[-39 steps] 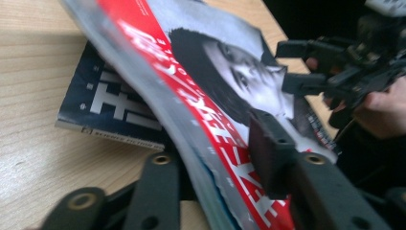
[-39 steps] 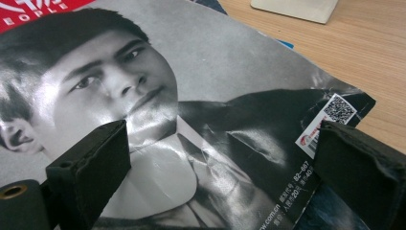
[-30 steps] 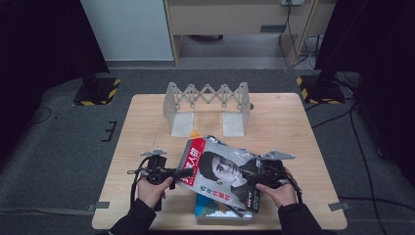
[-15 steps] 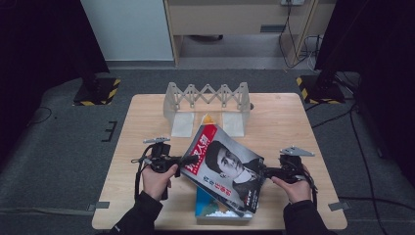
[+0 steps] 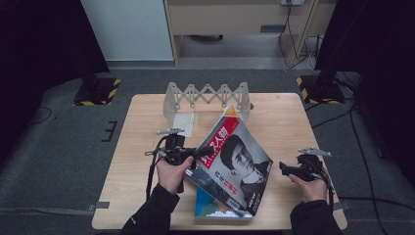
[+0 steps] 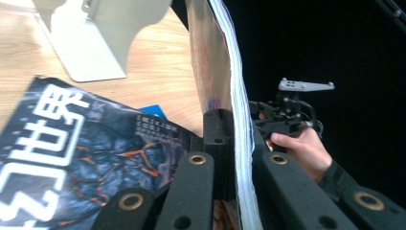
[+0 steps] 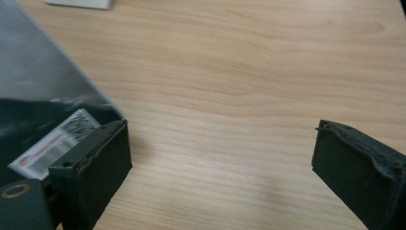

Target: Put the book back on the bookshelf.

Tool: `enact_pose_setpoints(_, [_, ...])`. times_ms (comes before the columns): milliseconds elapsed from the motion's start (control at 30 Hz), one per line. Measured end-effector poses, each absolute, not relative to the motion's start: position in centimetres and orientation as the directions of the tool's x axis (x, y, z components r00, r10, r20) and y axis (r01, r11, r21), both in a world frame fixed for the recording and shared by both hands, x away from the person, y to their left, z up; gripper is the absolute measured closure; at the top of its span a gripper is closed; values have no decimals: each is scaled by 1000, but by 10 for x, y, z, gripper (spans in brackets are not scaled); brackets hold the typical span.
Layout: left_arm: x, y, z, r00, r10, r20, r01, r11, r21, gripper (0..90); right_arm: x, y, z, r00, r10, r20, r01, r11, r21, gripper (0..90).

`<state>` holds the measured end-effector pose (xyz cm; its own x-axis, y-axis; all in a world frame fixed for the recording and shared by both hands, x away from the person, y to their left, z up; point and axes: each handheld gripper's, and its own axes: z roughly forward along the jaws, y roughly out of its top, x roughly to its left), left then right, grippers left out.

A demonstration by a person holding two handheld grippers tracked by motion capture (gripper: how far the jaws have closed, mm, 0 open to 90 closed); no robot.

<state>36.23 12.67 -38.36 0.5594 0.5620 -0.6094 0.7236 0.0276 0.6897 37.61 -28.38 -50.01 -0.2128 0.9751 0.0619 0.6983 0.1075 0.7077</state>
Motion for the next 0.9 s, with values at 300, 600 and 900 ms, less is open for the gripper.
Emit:
enact_pose_setpoints(300, [364,107,-378,568,520,-638,734,30,678,863,382,-302,-521,-199,980,23,738,134,662,57])
enact_pose_setpoints(600, [362,96,-351,606,499,-619,697,41,715,863,385,-302,-531,-240,971,5,754,184,631,36])
enact_pose_setpoints(900, [364,106,-329,612,484,-625,673,96,733,863,383,-303,-534,-244,970,7,730,179,660,24])
